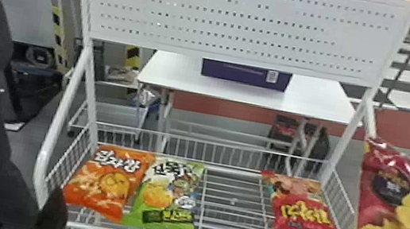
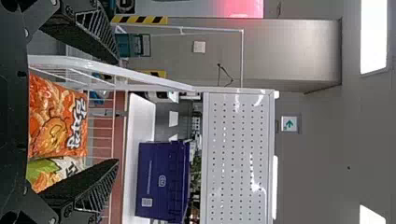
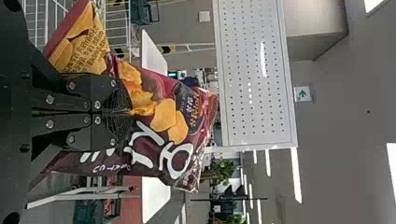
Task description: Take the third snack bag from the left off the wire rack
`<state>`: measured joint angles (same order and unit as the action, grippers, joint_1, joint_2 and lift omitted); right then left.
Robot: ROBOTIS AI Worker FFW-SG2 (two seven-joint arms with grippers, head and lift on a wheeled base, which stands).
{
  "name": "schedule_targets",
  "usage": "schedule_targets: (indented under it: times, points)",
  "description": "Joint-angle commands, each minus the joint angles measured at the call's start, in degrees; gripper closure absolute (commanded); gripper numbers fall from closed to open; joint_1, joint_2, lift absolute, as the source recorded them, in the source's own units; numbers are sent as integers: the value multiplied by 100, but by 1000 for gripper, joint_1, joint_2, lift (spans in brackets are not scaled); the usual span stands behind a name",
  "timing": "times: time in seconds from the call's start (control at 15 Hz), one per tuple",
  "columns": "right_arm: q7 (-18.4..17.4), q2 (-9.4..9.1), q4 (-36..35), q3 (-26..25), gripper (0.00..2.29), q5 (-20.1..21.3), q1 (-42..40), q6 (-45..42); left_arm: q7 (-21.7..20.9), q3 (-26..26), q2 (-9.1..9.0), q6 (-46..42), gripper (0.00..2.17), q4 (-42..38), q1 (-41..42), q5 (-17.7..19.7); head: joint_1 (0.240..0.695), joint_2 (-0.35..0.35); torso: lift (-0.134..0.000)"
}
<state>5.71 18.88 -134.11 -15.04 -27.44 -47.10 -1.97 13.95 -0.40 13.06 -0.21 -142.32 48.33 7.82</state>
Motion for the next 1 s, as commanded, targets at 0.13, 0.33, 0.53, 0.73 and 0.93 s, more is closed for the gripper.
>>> schedule_targets:
  times: [0.13, 0.33, 0.53, 0.73, 0.93]
  points:
    - [0, -16, 8, 19, 2246, 19, 16, 0, -6, 5, 4, 0, 144, 28, -17, 0, 499, 0, 0]
    - [0, -7, 16, 19, 2246, 19, 16, 0, -15, -4, 13, 0, 144, 55, -61, 0, 499, 0, 0]
    - [18, -7, 25, 37, 2246, 37, 34, 0, -15, -4, 22, 18, 144, 72, -87, 0, 499, 0, 0]
    - [18, 2, 34, 45, 2246, 37, 43, 0, -15, -4, 30, 35, 144, 81, -114, 9, 499, 0, 0]
    - [44, 11, 52, 45, 2246, 37, 78, 0, -15, -4, 39, 88, 144, 81, -158, 9, 499, 0, 0]
